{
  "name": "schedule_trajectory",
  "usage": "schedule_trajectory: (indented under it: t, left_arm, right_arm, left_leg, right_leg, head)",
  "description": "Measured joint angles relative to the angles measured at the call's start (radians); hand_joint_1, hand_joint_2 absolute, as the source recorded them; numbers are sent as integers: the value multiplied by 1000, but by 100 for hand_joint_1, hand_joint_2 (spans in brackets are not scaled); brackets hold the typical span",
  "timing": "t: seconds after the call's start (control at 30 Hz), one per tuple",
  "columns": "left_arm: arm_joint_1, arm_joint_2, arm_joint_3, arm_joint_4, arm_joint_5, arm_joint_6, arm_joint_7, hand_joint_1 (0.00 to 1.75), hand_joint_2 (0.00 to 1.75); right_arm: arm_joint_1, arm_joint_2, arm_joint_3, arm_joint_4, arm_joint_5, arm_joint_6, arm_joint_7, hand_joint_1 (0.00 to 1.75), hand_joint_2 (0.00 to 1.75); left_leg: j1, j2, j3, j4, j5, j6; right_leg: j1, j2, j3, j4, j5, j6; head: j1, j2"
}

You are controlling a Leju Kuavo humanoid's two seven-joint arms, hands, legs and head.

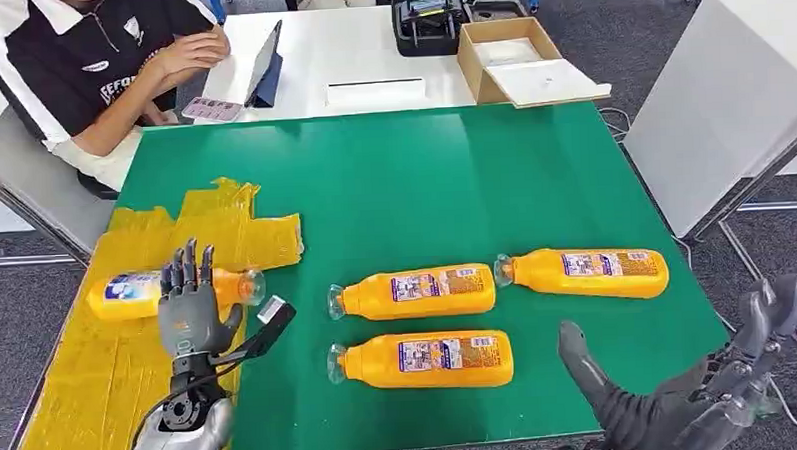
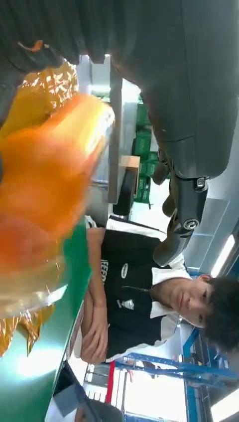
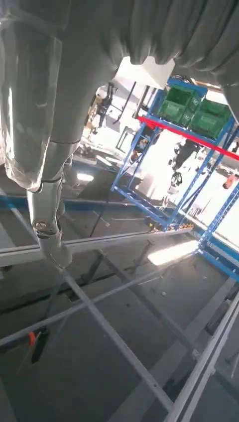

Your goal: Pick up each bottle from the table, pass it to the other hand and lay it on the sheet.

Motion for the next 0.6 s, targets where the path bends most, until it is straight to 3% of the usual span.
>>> schedule_trajectory:
  t: [0.43,0.6]
  left_arm:
    - [-4,-27,45,38,12,0,-45,0,175]
    - [-9,-45,60,64,194,-1,-163,0,175]
  right_arm:
    - [-23,34,-40,55,35,0,0,0,175]
    - [-41,37,-61,78,164,0,120,0,175]
  left_leg:
    - [0,0,0,0,1,0]
    - [0,0,0,0,1,1]
  right_leg:
    - [0,0,0,0,0,0]
    - [0,0,0,0,0,0]
  head:
    - [0,0]
    - [0,0]
